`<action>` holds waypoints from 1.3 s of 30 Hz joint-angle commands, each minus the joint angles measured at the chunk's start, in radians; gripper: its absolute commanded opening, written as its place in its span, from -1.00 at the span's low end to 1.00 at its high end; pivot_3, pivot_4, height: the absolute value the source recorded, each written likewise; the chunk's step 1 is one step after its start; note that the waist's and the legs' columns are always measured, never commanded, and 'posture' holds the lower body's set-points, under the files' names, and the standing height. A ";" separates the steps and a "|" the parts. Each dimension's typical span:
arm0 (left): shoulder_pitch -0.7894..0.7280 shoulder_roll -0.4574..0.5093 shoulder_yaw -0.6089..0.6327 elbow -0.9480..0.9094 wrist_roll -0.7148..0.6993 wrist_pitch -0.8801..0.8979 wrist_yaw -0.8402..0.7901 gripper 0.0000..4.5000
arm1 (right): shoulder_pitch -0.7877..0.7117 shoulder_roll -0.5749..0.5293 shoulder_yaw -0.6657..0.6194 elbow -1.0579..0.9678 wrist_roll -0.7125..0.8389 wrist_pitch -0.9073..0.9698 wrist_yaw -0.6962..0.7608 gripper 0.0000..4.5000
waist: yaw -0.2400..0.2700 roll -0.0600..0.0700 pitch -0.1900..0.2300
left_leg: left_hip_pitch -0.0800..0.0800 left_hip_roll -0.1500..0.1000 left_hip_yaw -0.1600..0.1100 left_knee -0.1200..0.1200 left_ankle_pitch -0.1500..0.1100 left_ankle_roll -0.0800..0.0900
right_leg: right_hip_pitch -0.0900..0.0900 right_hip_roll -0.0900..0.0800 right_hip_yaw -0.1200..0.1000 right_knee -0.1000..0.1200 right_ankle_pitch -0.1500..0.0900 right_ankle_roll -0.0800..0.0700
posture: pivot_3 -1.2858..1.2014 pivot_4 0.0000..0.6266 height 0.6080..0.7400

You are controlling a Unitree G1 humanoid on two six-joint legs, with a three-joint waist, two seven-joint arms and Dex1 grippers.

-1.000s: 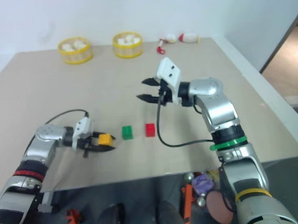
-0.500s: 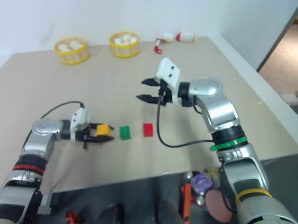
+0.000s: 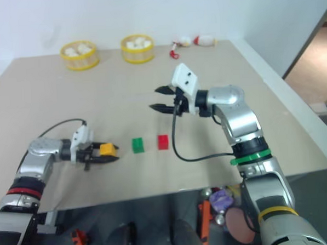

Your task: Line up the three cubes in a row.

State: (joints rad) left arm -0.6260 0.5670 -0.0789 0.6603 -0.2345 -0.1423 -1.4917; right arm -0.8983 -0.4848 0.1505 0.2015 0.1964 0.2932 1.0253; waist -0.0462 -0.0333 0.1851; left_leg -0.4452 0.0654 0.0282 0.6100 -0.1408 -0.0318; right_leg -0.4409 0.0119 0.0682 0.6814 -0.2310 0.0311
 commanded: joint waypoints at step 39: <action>-0.094 -0.021 0.012 0.172 0.068 -0.137 0.004 0.99 | 0.016 -0.041 -0.020 -0.064 0.055 0.016 0.086 0.18 | -0.001 0.000 0.000 | 0.003 0.000 0.000 0.001 0.004 0.006 | 0.000 0.000 0.000 0.001 0.007 -0.008 | 0.03 -0.52 1.00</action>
State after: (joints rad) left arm -0.7058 0.5306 -0.0811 0.8281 -0.1756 -0.2674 -1.5050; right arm -0.8769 -0.5156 0.1505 0.1795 0.2323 0.3157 1.0936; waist -0.0474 -0.0333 0.1850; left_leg -0.4424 0.0654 0.0281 0.6111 -0.1368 -0.0260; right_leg -0.4404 0.0122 0.0683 0.6821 -0.2238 0.0229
